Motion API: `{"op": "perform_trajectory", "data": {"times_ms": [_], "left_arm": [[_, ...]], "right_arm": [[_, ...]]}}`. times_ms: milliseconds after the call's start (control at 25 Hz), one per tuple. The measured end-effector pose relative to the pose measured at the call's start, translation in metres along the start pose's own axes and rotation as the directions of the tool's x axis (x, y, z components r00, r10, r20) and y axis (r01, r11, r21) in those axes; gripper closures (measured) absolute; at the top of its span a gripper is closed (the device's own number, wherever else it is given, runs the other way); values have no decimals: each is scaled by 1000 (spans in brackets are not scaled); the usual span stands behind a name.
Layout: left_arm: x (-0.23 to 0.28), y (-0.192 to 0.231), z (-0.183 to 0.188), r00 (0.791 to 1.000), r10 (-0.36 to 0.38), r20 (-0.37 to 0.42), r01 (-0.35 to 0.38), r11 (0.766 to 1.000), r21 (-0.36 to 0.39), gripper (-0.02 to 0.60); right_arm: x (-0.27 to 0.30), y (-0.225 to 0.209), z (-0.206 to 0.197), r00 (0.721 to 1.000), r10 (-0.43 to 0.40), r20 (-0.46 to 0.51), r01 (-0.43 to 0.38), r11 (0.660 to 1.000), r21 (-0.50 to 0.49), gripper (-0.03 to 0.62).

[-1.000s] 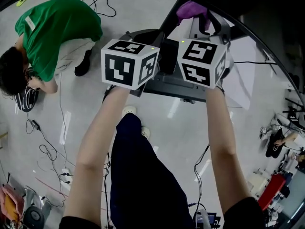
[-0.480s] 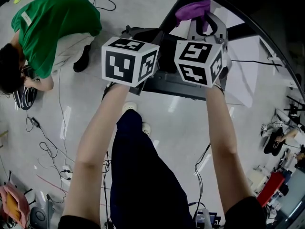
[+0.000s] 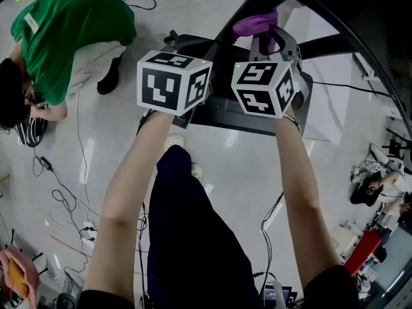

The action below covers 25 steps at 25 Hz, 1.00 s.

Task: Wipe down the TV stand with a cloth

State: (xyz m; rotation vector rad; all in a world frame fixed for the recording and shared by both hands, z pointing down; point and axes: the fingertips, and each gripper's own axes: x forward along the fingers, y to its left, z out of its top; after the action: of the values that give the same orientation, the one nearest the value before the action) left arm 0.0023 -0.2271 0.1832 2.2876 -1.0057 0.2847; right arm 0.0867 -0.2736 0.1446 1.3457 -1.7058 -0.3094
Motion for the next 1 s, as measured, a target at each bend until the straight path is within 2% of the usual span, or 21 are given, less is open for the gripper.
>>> {"op": "perform_trajectory", "data": {"times_ms": [240,520,680,920,1000], "left_arm": [[3,12,-4,1000,2,-7,-2,1000,-30,575],[8,21,-10,1000,1,-22,-2,999,-47,575],[7,22,-12,1000,3,-29,-4,999,-45,575],[7,26,-17,999,6,-43,-9,999,-50,575],[10,23,-19,999,5,-47,-8,999,-50,575]], "right_arm": [[15,28,-15,989,121,-84,-126,990,-60,525],[30,50,-29,946,276,-173,-289,956,-55,525],[32,60,-36,878,422,-225,-435,901,-6,525],[38,70,-45,760,562,-326,-628,764,-146,525],[38,69,-49,735,583,-345,-658,736,-159,525]]}}
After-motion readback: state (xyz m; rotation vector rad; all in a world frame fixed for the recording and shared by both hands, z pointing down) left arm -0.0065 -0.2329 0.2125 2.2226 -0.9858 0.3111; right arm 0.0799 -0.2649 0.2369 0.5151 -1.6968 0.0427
